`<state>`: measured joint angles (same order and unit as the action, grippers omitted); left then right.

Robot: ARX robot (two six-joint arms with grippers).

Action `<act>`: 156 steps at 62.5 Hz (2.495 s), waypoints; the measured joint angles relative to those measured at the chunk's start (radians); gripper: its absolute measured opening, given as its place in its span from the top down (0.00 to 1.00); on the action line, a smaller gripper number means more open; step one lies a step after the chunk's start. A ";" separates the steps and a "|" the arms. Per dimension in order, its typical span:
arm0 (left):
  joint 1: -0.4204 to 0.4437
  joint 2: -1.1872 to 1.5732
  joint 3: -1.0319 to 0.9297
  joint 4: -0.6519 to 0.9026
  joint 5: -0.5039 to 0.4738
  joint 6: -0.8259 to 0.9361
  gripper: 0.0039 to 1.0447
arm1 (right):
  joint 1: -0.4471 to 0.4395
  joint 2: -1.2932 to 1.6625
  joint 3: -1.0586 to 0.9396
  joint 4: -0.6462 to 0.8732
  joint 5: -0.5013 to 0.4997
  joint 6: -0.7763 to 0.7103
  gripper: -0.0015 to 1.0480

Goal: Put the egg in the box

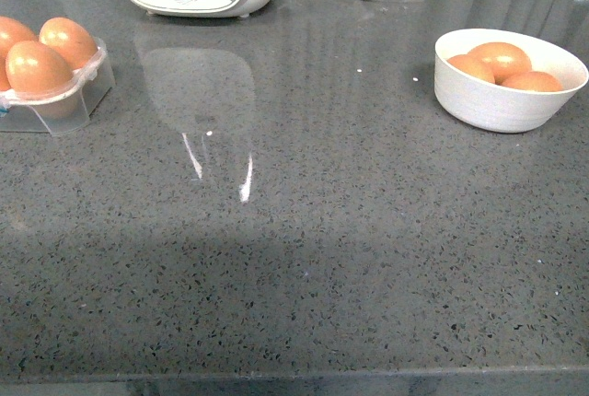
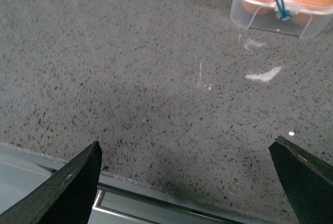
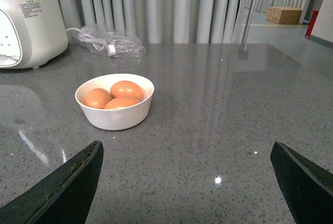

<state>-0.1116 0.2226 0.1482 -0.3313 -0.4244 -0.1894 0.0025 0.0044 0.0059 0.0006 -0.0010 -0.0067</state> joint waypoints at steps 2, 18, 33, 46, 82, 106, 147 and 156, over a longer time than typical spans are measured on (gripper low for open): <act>0.003 0.002 0.011 0.001 -0.003 -0.007 0.06 | 0.000 0.000 0.000 0.000 0.000 0.000 0.07; 0.159 0.141 0.090 0.241 0.189 0.068 0.06 | 0.000 0.000 0.000 0.000 0.001 0.000 0.07; 0.381 0.603 0.217 0.634 0.436 0.173 0.06 | 0.000 0.000 0.000 0.000 0.001 0.000 0.07; 0.529 1.056 0.486 0.776 0.484 0.269 0.06 | 0.000 0.000 0.000 0.000 0.001 0.000 0.07; 0.480 1.379 0.636 0.837 0.500 0.294 0.06 | 0.000 0.000 0.000 0.000 0.001 0.000 0.07; 0.349 1.300 0.623 0.827 0.484 0.264 0.06 | 0.000 0.000 0.000 0.000 0.001 0.000 0.07; 0.156 1.098 0.545 0.661 0.452 0.266 0.06 | 0.000 0.000 0.000 0.000 0.001 0.000 0.07; 0.161 0.958 0.546 0.591 0.442 0.265 0.06 | 0.000 0.000 0.000 0.000 0.001 0.000 0.07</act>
<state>0.0494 1.1801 0.6937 0.2600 0.0177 0.0757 0.0025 0.0044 0.0059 0.0006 -0.0002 -0.0067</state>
